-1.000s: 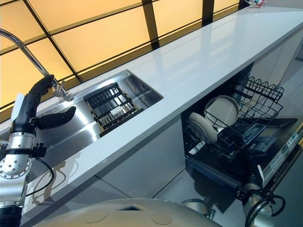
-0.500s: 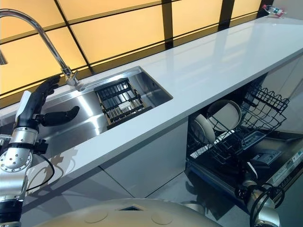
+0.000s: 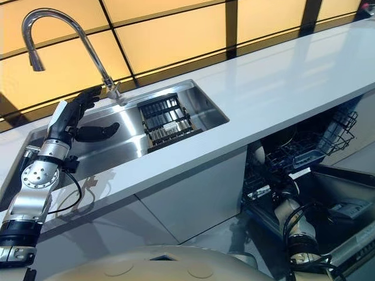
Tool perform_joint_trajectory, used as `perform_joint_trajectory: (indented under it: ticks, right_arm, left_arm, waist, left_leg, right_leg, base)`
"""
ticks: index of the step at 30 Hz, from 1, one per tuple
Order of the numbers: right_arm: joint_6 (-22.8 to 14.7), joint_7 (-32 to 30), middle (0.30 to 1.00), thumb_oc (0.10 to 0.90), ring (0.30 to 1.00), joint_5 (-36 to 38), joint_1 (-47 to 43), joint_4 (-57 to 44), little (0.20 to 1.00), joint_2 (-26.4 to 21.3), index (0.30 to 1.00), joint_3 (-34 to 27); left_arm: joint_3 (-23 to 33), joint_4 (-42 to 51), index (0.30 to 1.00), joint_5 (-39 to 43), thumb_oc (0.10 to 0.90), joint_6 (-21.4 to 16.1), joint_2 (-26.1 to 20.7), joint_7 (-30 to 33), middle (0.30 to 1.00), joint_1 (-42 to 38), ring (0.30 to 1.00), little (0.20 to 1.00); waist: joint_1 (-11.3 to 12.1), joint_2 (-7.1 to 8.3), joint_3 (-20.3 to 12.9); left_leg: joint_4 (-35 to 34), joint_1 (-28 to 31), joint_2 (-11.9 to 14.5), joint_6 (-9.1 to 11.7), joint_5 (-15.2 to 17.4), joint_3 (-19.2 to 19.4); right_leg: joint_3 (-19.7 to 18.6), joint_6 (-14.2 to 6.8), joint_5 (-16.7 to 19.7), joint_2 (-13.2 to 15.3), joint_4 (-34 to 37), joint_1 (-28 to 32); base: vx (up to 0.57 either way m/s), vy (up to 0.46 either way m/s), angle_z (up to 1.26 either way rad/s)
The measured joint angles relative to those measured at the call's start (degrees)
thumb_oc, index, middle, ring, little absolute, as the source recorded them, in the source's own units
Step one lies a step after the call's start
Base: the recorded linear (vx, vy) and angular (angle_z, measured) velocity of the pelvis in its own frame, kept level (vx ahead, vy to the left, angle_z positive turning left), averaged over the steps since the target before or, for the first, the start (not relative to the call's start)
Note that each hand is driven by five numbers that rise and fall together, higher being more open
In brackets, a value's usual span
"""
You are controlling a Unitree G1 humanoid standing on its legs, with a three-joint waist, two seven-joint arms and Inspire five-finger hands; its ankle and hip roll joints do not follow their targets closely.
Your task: Pick up plates and place into dishwasher.
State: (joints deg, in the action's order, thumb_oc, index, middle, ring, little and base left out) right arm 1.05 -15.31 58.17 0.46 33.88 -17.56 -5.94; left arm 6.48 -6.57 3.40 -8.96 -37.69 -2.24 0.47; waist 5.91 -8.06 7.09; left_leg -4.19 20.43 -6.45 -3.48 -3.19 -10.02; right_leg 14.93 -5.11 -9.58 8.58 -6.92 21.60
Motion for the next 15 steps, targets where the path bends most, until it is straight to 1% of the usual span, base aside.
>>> perform_joint_trajectory:
  ticks: [1,2,3,4,6,9,11,12,13,14,15]
  right_arm:
    - [-1.8,-0.78,0.9,0.8,0.9,5.57,-0.08,-0.01,0.9,0.62,0.9,-0.21]
    - [-2.57,-0.86,0.9,0.8,0.9,8.41,-0.13,-0.01,0.9,0.95,0.9,-0.56]
    - [-4.4,-0.87,0.9,0.8,0.9,14.38,-0.31,-0.02,0.9,1.41,0.9,-1.04]
    - [-4.82,-0.87,0.9,0.8,0.9,16.25,-0.39,-0.03,0.9,1.47,0.9,-1.04]
    - [-4.74,-0.87,0.9,0.8,0.9,17.22,-0.39,-0.15,0.9,1.53,0.9,-1.08]
    - [-2.88,-0.86,0.9,0.8,0.9,16.0,-0.39,-0.15,0.9,0.69,0.9,-1.7]
    - [1.87,-0.75,0.9,0.8,0.9,8.51,-0.38,-0.26,0.9,0.35,0.9,-3.32]
    - [4.62,-0.32,0.9,0.8,0.9,2.76,-0.38,-0.41,0.9,-0.68,0.9,-3.53]
    - [7.17,1.61,0.9,0.8,0.9,-4.84,-0.27,-0.41,0.9,-1.72,0.9,-3.75]
    - [9.89,4.58,0.9,0.8,0.9,-13.01,-0.16,-0.41,0.9,-2.08,0.9,-3.87]
    - [12.0,7.8,0.9,0.8,0.9,-19.46,0.08,-0.43,0.9,-3.16,0.9,-4.21]
  left_arm:
    - [-0.32,-0.01,0.9,0.0,0.8,-0.01,0.09,0.0,0.9,0.0,0.9,0.9]
    - [-0.35,0.0,0.9,0.0,0.8,-0.01,0.22,-0.03,0.9,0.0,0.9,0.9]
    - [-0.4,0.0,0.9,0.0,0.8,-0.01,1.01,-0.11,0.9,0.0,0.9,0.9]
    - [-0.53,0.0,0.9,0.0,0.8,-0.01,1.12,-0.4,0.9,0.0,0.9,0.9]
    - [-0.61,0.03,0.9,0.0,0.8,-0.01,1.77,-1.02,0.9,0.01,0.9,0.9]
    - [-0.65,0.04,0.9,-0.01,0.8,-0.09,2.46,-2.08,0.9,0.03,0.9,0.9]
    - [-0.46,0.12,0.9,-0.01,0.8,-0.5,3.29,-2.89,0.9,0.14,0.9,0.9]
    - [-0.45,0.15,0.9,-0.02,0.8,-0.8,3.64,-3.4,0.9,0.26,0.9,0.9]
    - [-0.3,0.39,0.9,-0.02,0.8,-1.17,3.9,-3.95,0.9,0.6,0.9,0.9]
    - [0.25,1.33,0.9,-0.04,0.8,-1.35,4.2,-4.53,0.9,1.47,0.9,0.9]
    - [0.58,1.52,0.9,-0.05,0.8,-1.71,4.56,-5.08,0.9,1.82,0.9,0.9]
  waist:
    - [0.17,-0.02,-0.01]
    - [0.19,-0.02,-0.01]
    - [0.28,-0.04,-0.04]
    - [0.27,-0.03,-0.03]
    - [0.2,-0.01,-0.02]
    - [0.04,0.09,0.02]
    - [0.02,0.18,-0.03]
    - [-0.03,0.33,-0.02]
    - [-0.14,0.85,0.1]
    - [-0.4,0.87,-0.07]
    - [-0.6,1.52,0.04]
  left_leg:
    - [-0.07,0.02,-0.08,0.0,0.0,-0.39]
    - [-0.14,-0.01,-0.12,0.01,-0.01,-0.58]
    - [-0.2,0.0,-0.42,0.02,-0.03,-0.88]
    - [-0.21,-0.08,-0.54,0.03,-0.06,-1.18]
    - [-0.22,-0.15,-0.61,0.05,-0.1,-1.25]
    - [-0.22,0.07,-0.55,0.07,-0.11,-1.28]
    - [-0.22,0.09,-0.57,0.11,-0.12,-1.27]
    - [-0.22,0.1,-0.53,0.12,-0.13,-1.27]
    - [-0.22,0.1,-0.36,0.14,-0.12,-1.22]
    - [-0.25,0.11,-0.4,0.15,-0.11,-1.16]
    - [-0.27,0.09,-0.19,0.14,-0.12,-1.12]
  right_leg:
    - [-0.06,-0.01,-0.01,-0.04,0.19,0.37]
    - [-0.11,-0.02,-0.02,-0.09,0.45,0.62]
    - [-0.22,-0.02,-0.02,-0.12,1.02,1.0]
    - [-0.23,-0.03,-0.02,-0.14,1.12,1.09]
    - [-0.41,-0.03,-0.02,-0.2,1.26,1.28]
    - [-0.36,-0.03,-0.02,-0.3,1.5,1.67]
    - [-0.35,-0.03,-0.02,-0.35,1.6,1.76]
    - [-0.34,-0.03,-0.02,-0.36,1.58,1.74]
    - [-0.37,-0.02,-0.02,-0.37,1.58,1.68]
    - [-0.38,-0.02,-0.02,-0.37,1.64,1.74]
    - [-0.5,-0.02,-0.02,-0.41,1.62,1.63]
  base:
    - [-0.01,0.051,0.21]
    - [-0.02,0.049,0.18]
    - [-0.02,0.048,0.14]
    - [-0.03,0.043,0.14]
    - [-0.03,0.006,0.06]
    - [-0.04,-0.04,0.02]
    - [-0.06,-0.078,0.02]
    - [-0.07,-0.097,0.0]
    - [-0.08,-0.117,0.0]
    - [-0.1,-0.126,-0.02]
    - [-0.14,-0.152,-0.01]
